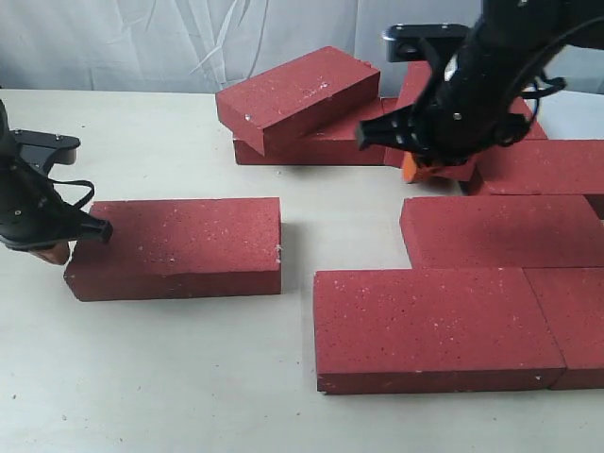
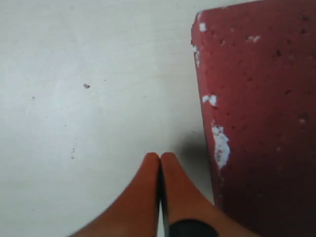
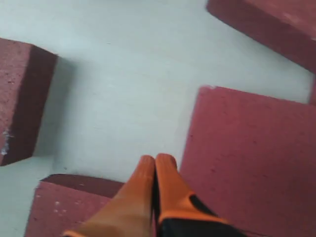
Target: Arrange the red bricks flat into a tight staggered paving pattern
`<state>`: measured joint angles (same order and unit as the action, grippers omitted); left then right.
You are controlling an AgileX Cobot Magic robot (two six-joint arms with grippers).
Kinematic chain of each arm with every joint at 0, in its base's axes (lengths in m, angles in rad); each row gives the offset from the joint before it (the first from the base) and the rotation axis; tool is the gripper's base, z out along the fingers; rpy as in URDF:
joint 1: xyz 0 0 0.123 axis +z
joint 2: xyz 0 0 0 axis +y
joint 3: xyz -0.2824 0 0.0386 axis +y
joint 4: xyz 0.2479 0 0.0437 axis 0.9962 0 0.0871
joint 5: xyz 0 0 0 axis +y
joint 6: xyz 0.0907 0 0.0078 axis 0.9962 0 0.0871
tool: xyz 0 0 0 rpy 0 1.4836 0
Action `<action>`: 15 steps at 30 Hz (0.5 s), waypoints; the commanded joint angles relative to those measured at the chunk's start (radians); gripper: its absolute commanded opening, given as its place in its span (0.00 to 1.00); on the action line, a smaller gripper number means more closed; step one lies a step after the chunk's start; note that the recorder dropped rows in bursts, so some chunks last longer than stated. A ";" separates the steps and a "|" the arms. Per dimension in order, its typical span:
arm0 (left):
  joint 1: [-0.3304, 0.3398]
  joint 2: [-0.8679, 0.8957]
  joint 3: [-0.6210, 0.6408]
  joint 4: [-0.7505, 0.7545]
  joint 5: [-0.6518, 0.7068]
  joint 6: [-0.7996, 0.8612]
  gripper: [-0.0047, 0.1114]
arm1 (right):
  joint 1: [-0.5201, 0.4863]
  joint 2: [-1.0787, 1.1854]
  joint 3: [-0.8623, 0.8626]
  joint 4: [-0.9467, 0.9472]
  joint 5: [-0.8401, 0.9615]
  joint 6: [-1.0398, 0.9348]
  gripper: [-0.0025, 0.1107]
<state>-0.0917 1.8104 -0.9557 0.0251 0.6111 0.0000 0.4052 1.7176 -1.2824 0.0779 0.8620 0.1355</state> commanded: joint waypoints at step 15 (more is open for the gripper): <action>0.000 0.022 -0.004 -0.120 -0.101 0.074 0.04 | -0.222 -0.258 0.158 -0.024 -0.116 -0.011 0.01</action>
<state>-0.0917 1.8336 -0.9557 -0.0449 0.5294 0.0354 0.1886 1.4684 -1.1274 0.0593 0.7598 0.1314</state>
